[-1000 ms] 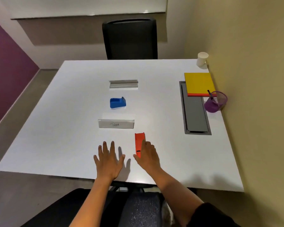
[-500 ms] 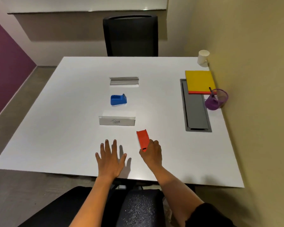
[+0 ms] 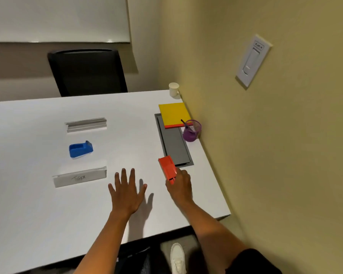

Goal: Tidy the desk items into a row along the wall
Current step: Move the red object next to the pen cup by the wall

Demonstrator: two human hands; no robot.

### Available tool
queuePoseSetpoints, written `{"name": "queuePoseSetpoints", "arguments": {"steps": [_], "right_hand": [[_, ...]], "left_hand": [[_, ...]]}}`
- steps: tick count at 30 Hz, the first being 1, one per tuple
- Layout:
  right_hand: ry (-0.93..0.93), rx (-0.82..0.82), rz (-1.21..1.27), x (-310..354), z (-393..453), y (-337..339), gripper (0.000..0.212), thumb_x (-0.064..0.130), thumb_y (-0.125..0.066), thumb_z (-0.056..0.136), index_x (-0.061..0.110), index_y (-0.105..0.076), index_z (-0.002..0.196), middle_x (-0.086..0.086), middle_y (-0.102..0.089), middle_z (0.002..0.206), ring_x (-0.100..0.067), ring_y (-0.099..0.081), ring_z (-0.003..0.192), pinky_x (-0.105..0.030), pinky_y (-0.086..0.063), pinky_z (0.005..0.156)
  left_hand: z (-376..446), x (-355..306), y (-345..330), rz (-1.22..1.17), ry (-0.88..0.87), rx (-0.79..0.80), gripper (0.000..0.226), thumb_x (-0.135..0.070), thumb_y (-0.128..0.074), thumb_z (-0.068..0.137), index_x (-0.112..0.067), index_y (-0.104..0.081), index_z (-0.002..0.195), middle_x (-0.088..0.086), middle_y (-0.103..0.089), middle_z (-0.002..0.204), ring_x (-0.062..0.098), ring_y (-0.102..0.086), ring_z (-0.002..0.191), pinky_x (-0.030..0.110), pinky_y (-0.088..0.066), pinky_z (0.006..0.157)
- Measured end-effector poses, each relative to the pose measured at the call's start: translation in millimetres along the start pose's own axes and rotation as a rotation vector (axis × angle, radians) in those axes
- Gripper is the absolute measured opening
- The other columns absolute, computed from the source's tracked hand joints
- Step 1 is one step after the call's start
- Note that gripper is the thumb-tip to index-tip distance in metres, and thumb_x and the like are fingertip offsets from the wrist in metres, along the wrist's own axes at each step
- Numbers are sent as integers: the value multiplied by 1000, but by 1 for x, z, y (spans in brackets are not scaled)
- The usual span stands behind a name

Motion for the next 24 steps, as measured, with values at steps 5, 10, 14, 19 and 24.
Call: {"name": "queuePoseSetpoints", "arguments": {"steps": [5,10,14,19,24], "right_hand": [[-54,-53,4,-39,46,35,59,30,-67,87,11,-42,136,-12,-53,124,-28,-51,113,-38,-50,93],[-123,-70,-78,-75,89,46,59,25,-61,91,6,-36,141,-16,-50,131,-32,-47,119,-39,-42,100],[-177,-93,-115,-100,120,44,56,16,-60,91,1,-37,139,-17,-52,128,-34,-49,117,-39,-38,101],[-166,-127,-125,-116,153,36,51,14,-63,88,-3,-44,131,-23,-56,121,-39,-51,111,-44,-39,101],[-171,-90,-133,-122,170,24,50,13,-63,88,-2,-45,131,-22,-55,120,-38,-50,110,-43,-38,99]], "left_hand": [[26,-48,-13,-9,-42,6,74,-61,-28,93,-25,-4,152,8,2,161,31,6,148,57,-7,115],[50,-72,-33,-9,-40,27,74,-62,-26,93,-25,-3,152,8,1,161,30,5,148,57,-9,115],[67,-80,-46,37,-33,23,88,-72,-3,79,-25,-4,152,9,-1,161,31,3,148,56,-11,114],[93,-88,-60,51,-41,23,93,-73,4,73,-25,-2,152,9,1,161,31,4,148,57,-11,115],[108,-95,-68,35,-35,8,87,-75,-2,77,-30,4,151,7,4,161,30,4,148,57,-11,114]]}}
Point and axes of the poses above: each hand's wrist, its own z-axis towards the middle knuckle, its own y-axis out of the back of the hand, x = y × z, the point moved 6 cm from there along z, towards the middle knuckle
